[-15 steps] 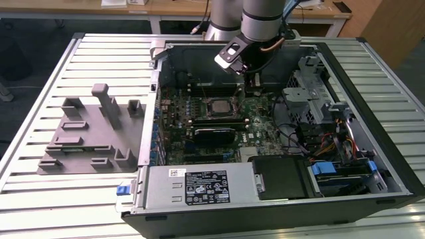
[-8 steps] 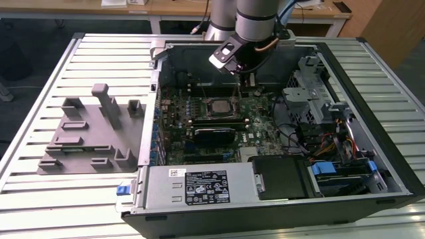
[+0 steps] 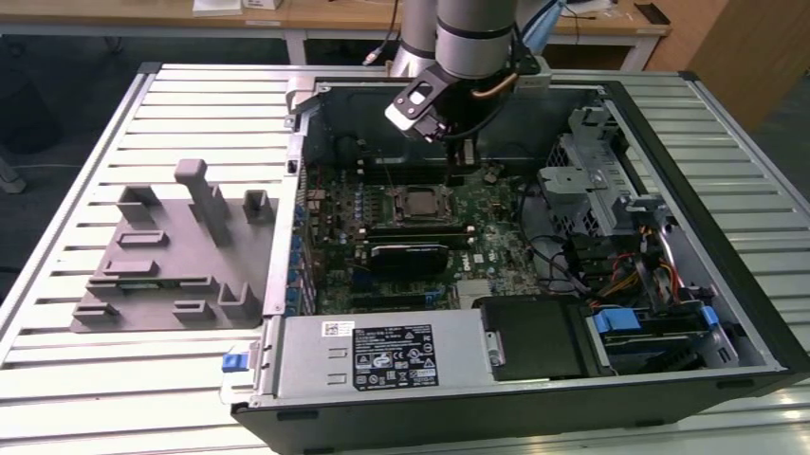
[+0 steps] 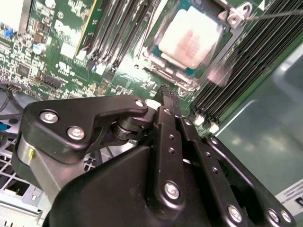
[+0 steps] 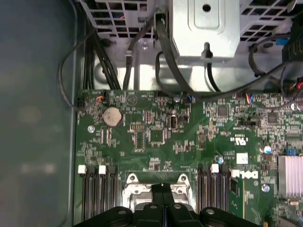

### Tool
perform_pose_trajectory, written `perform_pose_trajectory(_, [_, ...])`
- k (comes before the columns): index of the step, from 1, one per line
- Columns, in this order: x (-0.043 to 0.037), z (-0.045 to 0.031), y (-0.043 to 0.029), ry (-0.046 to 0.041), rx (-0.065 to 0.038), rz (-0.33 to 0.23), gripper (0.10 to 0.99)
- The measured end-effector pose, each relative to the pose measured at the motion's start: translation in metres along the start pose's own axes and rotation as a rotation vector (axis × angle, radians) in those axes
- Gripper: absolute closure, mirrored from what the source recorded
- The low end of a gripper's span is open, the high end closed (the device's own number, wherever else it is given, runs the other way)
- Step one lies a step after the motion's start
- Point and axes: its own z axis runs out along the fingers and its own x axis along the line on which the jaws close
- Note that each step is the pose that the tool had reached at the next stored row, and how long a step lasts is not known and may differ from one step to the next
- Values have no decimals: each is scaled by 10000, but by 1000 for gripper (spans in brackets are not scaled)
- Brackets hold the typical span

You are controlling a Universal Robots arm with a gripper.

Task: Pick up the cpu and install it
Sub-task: 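Close the cpu cover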

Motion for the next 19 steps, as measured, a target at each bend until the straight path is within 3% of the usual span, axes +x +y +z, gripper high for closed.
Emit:
perform_pose_trajectory(9, [0,-1,-36,2,14,-1,980])
perform_pose_trajectory(10, [0,1,-36,0,113,-3,980])
perform_pose_trajectory(14, [0,12,-34,-44,706,-19,980])
perform_pose_trajectory(16, [0,18,-34,-67,922,-24,980])
perform_pose_trajectory(19, [0,17,-34,-70,965,-25,980])
